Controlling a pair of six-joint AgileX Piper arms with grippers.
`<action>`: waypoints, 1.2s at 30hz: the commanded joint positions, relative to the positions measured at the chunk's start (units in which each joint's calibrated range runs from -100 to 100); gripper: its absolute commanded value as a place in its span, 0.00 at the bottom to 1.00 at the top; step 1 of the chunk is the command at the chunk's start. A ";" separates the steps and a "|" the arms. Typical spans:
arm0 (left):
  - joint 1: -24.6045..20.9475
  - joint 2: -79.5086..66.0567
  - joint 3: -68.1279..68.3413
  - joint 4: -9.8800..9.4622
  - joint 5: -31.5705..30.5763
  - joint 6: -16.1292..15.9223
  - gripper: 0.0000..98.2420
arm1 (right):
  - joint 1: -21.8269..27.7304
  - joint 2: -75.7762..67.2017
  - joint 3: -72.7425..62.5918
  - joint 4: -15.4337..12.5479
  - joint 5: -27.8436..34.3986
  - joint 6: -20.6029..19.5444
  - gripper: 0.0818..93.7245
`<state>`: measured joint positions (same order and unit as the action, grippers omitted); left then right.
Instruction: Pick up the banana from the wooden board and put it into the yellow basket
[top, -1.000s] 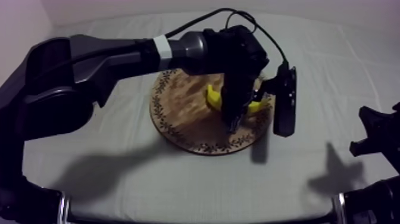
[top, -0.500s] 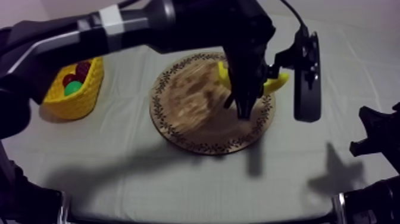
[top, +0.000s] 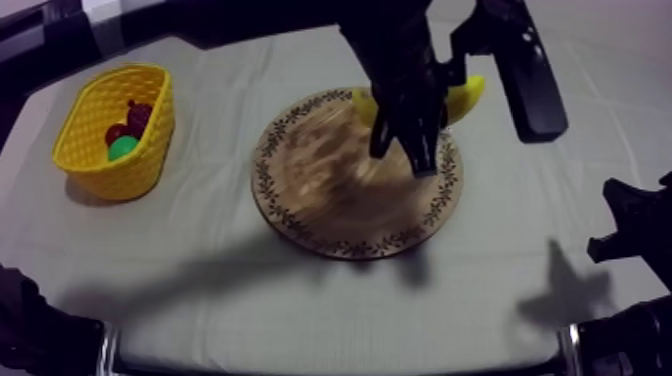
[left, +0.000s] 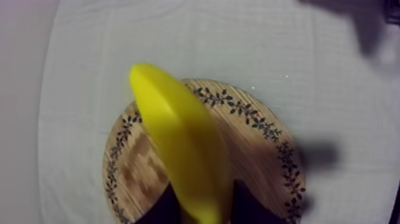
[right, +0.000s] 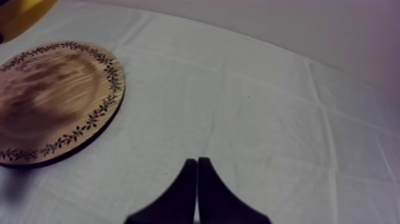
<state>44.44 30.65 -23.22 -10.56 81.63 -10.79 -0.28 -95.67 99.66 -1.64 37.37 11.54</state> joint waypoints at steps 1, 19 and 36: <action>-0.58 -0.58 0.72 0.05 -0.06 2.07 0.15 | -0.03 0.00 0.01 0.01 -0.03 0.01 0.00; -11.77 -8.88 6.27 0.73 4.16 17.09 0.14 | -0.03 0.00 0.01 0.01 -0.03 0.01 0.00; -26.48 -17.87 17.40 3.02 11.03 21.03 0.13 | -0.03 0.00 0.01 0.01 -0.03 0.01 0.00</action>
<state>19.77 13.21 -6.75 -7.54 92.55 10.23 -0.28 -95.67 99.66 -1.64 37.37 11.54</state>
